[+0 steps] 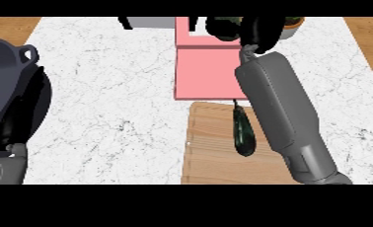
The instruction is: Pick the squash from the cutting board and place it in the cardboard box
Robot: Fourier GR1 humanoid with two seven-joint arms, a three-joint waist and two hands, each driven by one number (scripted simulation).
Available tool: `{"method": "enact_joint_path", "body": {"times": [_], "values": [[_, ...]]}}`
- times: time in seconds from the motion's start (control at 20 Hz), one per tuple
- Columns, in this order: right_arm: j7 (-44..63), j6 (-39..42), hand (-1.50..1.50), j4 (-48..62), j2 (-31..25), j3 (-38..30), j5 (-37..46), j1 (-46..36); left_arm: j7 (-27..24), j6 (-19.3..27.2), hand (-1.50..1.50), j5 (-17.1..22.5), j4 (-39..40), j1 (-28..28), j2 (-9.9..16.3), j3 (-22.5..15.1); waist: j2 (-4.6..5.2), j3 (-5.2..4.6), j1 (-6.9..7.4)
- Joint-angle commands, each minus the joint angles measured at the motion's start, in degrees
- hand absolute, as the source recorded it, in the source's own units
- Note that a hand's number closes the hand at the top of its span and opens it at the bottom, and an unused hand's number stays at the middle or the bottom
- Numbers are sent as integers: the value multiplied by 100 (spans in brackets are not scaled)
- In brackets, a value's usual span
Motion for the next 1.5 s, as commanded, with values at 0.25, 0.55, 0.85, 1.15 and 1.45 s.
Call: {"method": "enact_joint_path", "body": {"times": [0.25, 0.55, 0.85, 1.15, 1.45], "values": [[-421, -1381, -150, 2243, 82, -1065, -754, -768, 51, 31, 0, -129, 151, -185, -129, -89, 44, 3, 67], [-1628, -1866, -150, 3149, -158, -1514, -1249, -1215, 91, -171, 0, -38, 150, -287, 109, 93, 59, 5, 102], [-2679, -3167, -150, 3020, 82, -1575, -1461, -866, 279, -2, 0, -129, -5, -336, -117, 1, 45, 8, 42], [-3339, -3447, -150, 1964, 46, -1807, -2238, -596, -66, 149, 0, -218, 67, 105, -233, 37, -31, 5, -113], [-3281, -2999, -150, 201, 84, -1297, -2749, 524, -136, 108, 0, -210, -23, 404, -202, 141, -102, 1, -255]]}}
